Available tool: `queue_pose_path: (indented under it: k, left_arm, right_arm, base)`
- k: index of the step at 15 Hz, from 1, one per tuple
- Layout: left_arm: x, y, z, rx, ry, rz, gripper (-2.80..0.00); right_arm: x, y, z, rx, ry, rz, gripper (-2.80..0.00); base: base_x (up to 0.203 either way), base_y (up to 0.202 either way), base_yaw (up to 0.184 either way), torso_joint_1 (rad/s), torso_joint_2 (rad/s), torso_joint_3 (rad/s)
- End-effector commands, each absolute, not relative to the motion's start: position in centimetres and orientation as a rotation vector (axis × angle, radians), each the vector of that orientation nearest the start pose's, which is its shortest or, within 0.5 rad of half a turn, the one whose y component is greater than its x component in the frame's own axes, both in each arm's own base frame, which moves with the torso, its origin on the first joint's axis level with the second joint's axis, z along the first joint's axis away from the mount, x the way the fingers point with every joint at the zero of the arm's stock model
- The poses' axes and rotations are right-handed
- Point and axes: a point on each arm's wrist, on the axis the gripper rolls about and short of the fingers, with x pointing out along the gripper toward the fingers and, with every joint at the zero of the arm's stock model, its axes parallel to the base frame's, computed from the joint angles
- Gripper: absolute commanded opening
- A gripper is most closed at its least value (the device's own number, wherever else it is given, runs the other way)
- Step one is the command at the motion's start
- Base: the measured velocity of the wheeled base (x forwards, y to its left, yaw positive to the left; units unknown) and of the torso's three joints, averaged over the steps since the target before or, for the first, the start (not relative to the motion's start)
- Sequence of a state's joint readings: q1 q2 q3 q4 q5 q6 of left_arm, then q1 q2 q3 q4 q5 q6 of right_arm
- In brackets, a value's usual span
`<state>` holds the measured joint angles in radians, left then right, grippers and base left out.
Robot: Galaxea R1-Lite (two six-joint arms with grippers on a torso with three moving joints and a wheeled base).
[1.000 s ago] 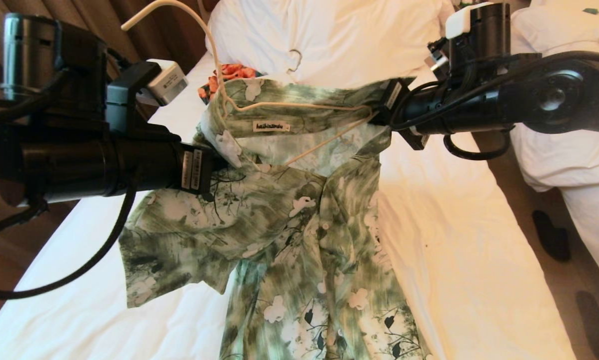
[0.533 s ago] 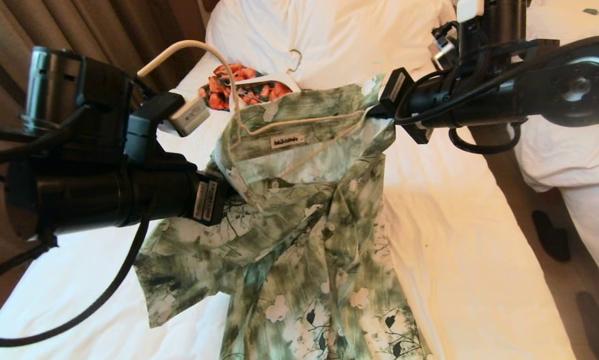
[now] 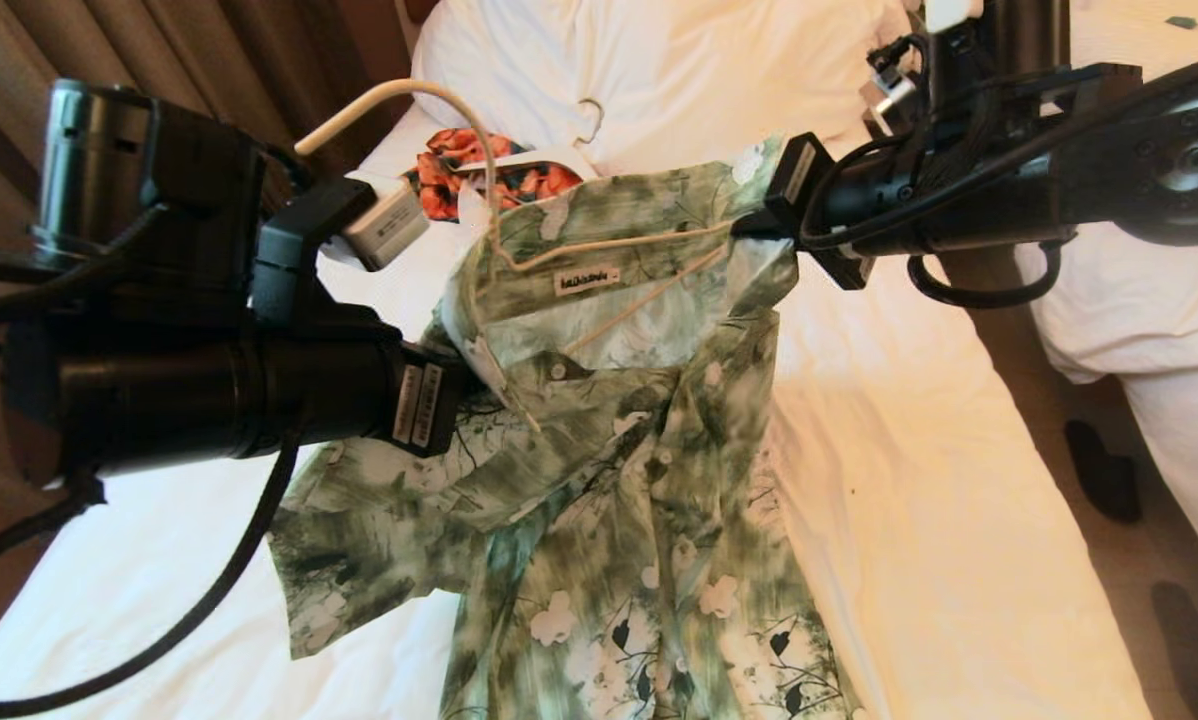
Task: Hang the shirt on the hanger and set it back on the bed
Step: Hook the other side of the shirt onto the hanger
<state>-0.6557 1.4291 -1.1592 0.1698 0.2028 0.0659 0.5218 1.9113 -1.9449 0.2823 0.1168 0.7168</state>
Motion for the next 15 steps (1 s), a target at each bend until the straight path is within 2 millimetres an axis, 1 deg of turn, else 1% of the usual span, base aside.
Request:
queue_pose_path:
  k: [1,2,5,11,13,15]
  left_arm:
    - [18.5,-15.0,28.3,0.256,0.379,-0.494,-2.8]
    - [18.0,-15.2,28.5,0.261,0.376,-0.505,-2.8]
    - [17.1,-14.5,29.0,0.251,0.359,-0.506,-2.8]
    - [15.5,-13.1,28.1,0.266,0.387,-0.508,-2.8]
    - [15.0,-12.6,27.7,0.267,0.391,-0.506,-2.8]
    - [14.8,-12.5,27.5,0.271,0.397,-0.508,-2.8]
  right_arm:
    - [31.7,19.0,34.0,0.603,0.457,0.535,-2.8]
    - [31.7,19.0,33.9,0.556,0.447,0.539,-2.8]
    - [32.3,18.2,33.7,0.502,0.42,0.499,-2.8]
    - [31.6,17.7,34.9,0.441,0.355,0.52,-2.8]
    - [31.7,17.7,34.8,0.422,0.347,0.502,-2.8]
    - [31.8,17.6,34.6,0.414,0.344,0.46,-2.8]
  base:
    - [0.0,0.0,0.0,0.0,0.0,0.0]
    - [0.0,0.0,0.0,0.0,0.0,0.0]
    - [0.0,0.0,0.0,0.0,0.0,0.0]
    - [0.0,0.0,0.0,0.0,0.0,0.0]
    - [0.0,0.0,0.0,0.0,0.0,0.0]
    - [0.0,0.0,0.0,0.0,0.0,0.0]
